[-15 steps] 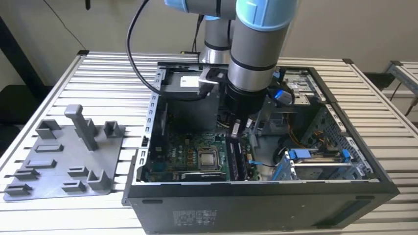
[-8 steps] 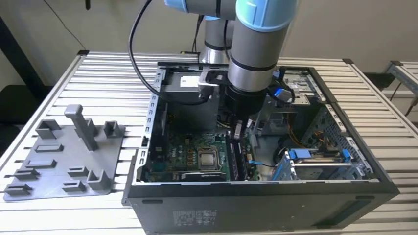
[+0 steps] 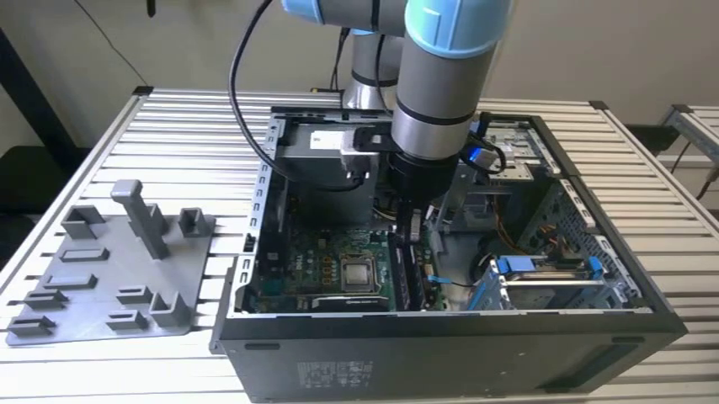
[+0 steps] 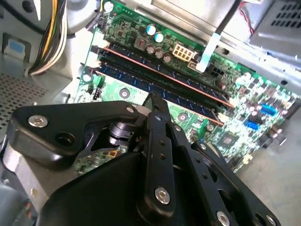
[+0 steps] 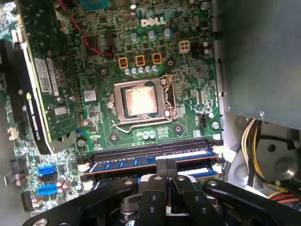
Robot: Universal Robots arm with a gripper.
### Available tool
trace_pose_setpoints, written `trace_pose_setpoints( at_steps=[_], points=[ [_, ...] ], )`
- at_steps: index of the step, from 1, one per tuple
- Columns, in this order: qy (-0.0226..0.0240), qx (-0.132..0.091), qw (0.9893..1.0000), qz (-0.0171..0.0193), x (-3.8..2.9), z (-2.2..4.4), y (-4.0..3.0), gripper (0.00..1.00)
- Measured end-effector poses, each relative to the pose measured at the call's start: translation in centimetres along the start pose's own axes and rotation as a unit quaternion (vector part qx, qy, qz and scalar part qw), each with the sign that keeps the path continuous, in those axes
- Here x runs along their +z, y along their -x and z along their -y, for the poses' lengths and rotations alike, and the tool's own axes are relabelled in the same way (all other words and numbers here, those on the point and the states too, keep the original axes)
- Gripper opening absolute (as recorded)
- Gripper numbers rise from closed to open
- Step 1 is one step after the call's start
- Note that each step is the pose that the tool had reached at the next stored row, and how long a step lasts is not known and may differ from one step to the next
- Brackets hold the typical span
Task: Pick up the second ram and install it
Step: 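Press down the second ram until it locks into place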
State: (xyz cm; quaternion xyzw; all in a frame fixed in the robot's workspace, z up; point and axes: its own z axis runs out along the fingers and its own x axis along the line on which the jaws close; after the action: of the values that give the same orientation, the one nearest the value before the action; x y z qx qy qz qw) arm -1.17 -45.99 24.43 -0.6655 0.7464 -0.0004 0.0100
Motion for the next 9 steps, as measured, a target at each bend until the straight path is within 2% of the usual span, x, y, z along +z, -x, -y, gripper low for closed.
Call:
trace_pose_setpoints(
  at_steps=[3, 9],
  points=[
    [-0.0002, -0.02, 0.9998, 0.0003, 0.1, 0.0, 0.0, 0.11],
    [-0.0001, -0.02, 0.9998, 0.0003, 0.32, 0.02, -0.17, 0.11]
  ],
)
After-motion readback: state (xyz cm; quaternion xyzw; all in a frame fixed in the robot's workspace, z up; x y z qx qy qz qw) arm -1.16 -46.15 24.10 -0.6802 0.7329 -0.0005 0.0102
